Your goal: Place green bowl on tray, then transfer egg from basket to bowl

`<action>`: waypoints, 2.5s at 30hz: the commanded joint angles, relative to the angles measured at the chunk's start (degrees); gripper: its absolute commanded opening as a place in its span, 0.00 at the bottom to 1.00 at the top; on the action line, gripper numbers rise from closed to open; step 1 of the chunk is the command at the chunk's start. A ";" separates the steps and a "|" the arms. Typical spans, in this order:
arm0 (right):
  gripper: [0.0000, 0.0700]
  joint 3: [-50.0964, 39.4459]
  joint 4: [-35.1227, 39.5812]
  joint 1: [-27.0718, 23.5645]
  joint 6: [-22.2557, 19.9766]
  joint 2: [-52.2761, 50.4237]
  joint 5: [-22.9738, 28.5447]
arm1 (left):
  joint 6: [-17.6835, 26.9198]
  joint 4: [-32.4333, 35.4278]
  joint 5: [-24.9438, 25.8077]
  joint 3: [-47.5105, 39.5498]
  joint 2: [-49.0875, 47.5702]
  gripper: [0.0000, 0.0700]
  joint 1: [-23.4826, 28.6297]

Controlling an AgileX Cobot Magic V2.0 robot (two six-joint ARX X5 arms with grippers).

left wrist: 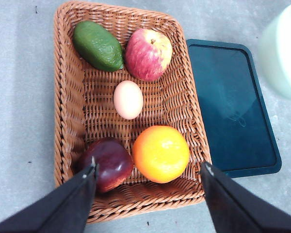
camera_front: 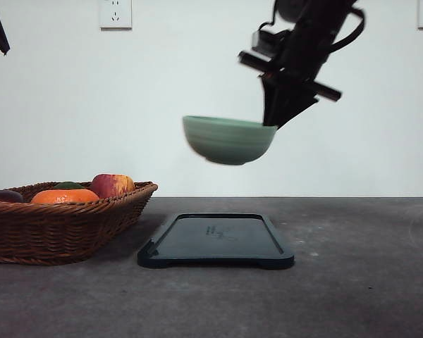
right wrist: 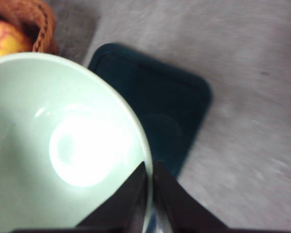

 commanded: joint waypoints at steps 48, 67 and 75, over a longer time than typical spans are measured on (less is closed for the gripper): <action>0.41 -24.78 18.81 2.62 -3.48 -18.97 3.34 | 0.58 0.13 0.28 1.40 0.44 0.62 -0.20; 0.41 -63.63 25.23 2.62 -2.94 -58.06 7.65 | 0.47 -0.66 0.31 1.40 0.44 0.61 -0.28; 0.41 -63.69 19.38 2.62 -2.92 -63.92 7.77 | 0.39 -2.27 0.31 4.09 3.53 0.61 -4.13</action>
